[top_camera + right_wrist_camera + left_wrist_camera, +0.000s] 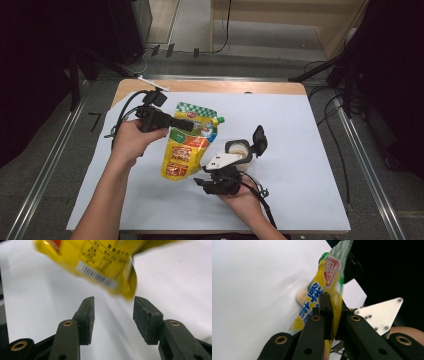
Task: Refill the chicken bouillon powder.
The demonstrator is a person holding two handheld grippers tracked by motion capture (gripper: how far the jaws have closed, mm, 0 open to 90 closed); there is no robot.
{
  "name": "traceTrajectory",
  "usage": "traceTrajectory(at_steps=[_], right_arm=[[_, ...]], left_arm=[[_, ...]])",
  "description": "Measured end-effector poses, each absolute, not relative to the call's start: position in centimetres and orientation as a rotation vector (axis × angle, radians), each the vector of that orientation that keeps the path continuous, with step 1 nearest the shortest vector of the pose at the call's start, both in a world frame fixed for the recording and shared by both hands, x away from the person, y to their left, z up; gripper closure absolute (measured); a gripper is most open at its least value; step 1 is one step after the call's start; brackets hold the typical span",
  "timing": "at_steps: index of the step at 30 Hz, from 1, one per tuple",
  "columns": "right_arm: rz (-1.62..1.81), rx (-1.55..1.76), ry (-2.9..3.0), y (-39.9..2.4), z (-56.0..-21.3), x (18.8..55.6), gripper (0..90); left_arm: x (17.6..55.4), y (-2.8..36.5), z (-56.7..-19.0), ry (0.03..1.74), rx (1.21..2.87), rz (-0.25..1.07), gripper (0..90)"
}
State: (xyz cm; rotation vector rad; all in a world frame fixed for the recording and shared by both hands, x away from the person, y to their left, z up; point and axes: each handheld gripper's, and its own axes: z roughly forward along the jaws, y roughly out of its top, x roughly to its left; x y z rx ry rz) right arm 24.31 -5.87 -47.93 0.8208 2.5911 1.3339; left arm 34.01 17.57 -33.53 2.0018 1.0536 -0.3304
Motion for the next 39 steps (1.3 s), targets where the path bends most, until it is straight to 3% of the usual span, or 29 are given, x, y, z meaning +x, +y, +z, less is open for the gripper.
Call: traceTrajectory(at_steps=[10,21,39], right_arm=[[1.36,0.838,2.577,-6.6,-46.9,24.6,54.0],[1.326,0.858,2.625,-6.8,-47.3,24.3,53.4],[1.334,0.866,2.627,-7.0,-46.9,25.0,53.3]], left_arm=[[35.7,19.6,-34.6,1.106,1.935,-0.153,88.9],[37.1,19.2,-36.6,1.096,1.908,-0.063,87.2],[33.2,22.4,-36.9,1.104,1.897,0.005,77.8]])
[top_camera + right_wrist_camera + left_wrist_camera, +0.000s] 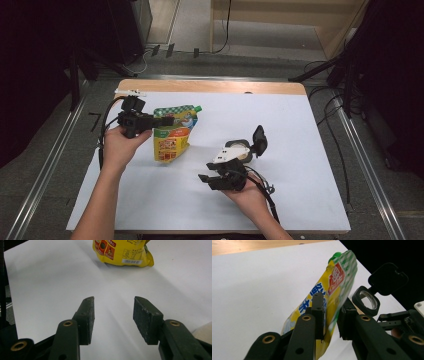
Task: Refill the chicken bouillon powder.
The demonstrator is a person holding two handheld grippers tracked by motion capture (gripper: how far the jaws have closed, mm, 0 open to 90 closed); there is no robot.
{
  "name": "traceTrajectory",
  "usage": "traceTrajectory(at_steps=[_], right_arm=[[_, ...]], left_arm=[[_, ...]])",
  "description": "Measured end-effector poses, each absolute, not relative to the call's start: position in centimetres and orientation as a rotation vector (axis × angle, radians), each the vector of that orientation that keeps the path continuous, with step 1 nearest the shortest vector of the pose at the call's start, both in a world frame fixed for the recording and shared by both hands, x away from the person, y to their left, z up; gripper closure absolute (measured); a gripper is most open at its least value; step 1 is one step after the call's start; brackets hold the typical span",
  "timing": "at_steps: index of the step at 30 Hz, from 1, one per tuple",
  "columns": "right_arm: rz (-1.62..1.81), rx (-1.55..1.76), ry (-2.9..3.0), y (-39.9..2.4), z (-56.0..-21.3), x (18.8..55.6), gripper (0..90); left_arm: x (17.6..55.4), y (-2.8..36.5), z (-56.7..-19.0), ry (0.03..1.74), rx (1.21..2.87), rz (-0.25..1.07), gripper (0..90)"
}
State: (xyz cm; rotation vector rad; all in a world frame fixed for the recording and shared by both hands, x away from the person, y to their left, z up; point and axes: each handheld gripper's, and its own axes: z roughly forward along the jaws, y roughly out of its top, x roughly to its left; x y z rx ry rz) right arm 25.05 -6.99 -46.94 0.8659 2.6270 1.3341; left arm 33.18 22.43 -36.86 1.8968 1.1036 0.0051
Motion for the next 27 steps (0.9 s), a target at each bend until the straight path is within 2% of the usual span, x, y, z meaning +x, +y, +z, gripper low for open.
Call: traceTrajectory(at_steps=[11,15,23,27], right_arm=[[1.33,0.842,2.649,-6.4,-47.1,25.2,53.2],[1.331,0.831,2.652,-6.3,-47.1,25.3,53.2],[1.328,0.833,2.652,-6.1,-47.0,25.3,53.2],[1.328,0.833,2.653,-6.2,-47.0,25.3,53.3]], left_arm=[[31.6,24.0,-37.1,1.093,1.881,0.03,66.3],[31.4,24.1,-36.9,1.082,1.901,0.022,59.5],[30.7,24.5,-35.7,1.081,1.857,0.048,52.7],[30.2,24.3,-34.5,1.078,1.905,0.082,53.0]])
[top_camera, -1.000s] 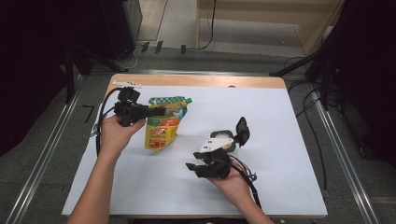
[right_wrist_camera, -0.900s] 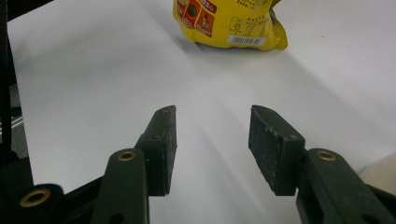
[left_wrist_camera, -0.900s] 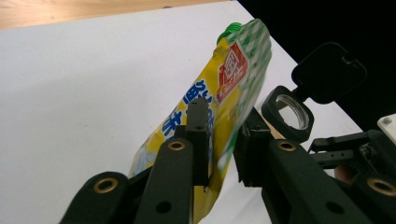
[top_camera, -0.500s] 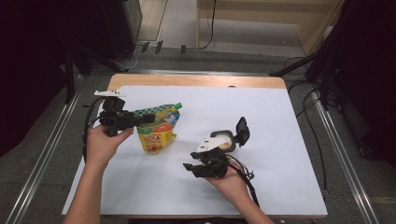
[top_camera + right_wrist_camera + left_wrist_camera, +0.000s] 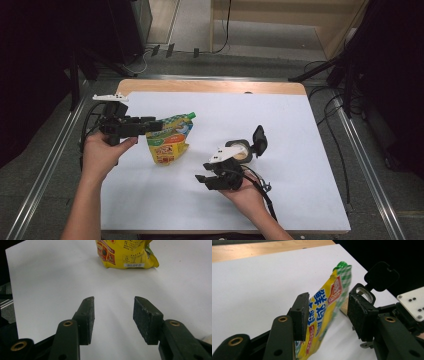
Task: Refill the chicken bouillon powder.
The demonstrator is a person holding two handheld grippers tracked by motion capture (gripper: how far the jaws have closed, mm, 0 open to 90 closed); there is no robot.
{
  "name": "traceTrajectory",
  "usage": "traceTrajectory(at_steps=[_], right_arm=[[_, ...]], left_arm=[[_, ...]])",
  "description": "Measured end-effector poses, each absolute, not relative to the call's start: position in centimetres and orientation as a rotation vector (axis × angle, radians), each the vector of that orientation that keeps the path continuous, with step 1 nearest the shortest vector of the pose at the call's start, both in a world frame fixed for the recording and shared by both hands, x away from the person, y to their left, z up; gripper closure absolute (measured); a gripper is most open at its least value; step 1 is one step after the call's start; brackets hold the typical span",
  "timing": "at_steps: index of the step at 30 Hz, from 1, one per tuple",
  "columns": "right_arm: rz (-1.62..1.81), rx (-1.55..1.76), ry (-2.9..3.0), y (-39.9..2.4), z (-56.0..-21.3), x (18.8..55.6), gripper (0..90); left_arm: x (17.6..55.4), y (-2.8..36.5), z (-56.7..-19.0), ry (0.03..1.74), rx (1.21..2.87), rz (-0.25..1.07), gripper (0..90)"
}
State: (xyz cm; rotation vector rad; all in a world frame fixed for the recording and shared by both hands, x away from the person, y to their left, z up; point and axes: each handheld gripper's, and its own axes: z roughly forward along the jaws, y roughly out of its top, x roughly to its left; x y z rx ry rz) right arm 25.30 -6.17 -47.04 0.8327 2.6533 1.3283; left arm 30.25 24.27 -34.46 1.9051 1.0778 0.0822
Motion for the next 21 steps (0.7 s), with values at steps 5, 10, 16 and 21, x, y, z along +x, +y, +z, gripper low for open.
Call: traceTrajectory(at_steps=[5,10,16,21], right_arm=[[1.321,0.837,2.666,-6.1,-47.1,25.3,53.5],[1.318,0.826,2.678,-6.1,-47.0,25.3,53.7],[1.327,0.822,2.682,-6.3,-46.3,25.4,54.0],[1.347,0.841,2.677,-6.9,-45.4,25.6,55.7]], left_arm=[[29.8,24.7,-32.7,1.102,1.879,0.086,51.8],[29.8,26.2,-32.2,1.121,1.827,0.087,50.2],[30.4,28.3,-32.8,1.233,1.748,0.123,50.0],[31.1,29.4,-34.8,1.254,1.73,0.145,48.5]])
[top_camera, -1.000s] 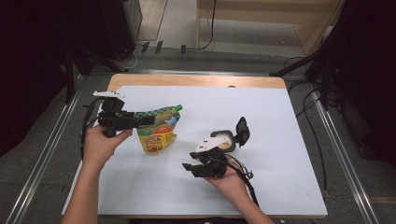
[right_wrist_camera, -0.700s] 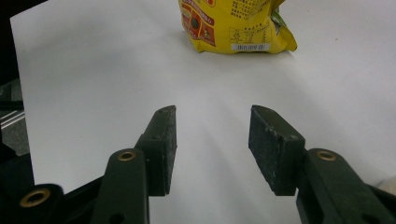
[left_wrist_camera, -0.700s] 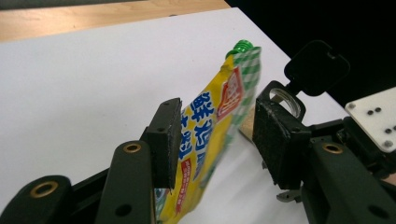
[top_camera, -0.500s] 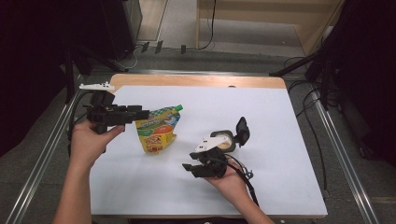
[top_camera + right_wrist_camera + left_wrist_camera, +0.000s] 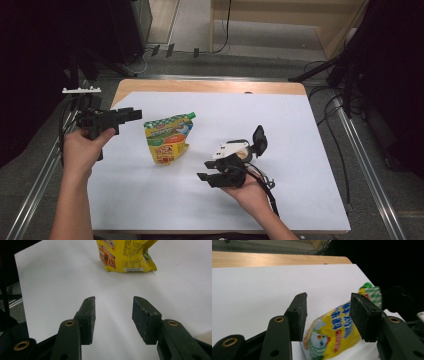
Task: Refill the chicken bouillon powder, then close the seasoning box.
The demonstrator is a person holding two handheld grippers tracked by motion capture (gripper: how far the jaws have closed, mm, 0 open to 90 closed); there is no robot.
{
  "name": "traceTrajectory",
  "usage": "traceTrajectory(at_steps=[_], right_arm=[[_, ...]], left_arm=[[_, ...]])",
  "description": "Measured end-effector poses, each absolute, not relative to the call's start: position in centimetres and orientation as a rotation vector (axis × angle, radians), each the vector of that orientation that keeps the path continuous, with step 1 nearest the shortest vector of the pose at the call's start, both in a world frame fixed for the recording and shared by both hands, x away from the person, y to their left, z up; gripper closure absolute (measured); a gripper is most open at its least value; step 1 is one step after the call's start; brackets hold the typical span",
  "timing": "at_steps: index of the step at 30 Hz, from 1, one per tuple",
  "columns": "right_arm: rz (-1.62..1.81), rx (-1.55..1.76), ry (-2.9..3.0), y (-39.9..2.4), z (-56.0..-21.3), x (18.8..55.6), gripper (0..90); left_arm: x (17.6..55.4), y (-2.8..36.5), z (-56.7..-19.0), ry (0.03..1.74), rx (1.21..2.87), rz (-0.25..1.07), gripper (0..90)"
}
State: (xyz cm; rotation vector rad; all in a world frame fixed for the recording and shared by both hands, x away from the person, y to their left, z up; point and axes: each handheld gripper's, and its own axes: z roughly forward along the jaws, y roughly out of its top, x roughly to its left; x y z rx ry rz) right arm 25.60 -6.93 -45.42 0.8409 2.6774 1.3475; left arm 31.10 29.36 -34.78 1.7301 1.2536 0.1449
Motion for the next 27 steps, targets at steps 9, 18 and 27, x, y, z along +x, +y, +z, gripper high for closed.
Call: traceTrajectory(at_steps=[9,18,27], right_arm=[[1.343,0.886,2.666,-8.4,-43.6,26.3,59.6],[1.371,0.95,2.626,-10.9,-41.6,27.1,65.8],[1.406,1.032,2.563,-14.4,-39.3,28.0,81.6]], left_arm=[[32.2,29.4,-37.8,1.297,1.755,0.105,45.2],[32.5,29.3,-39.1,1.298,1.768,0.119,44.7],[32.9,28.4,-40.3,1.286,1.81,0.092,44.1]])
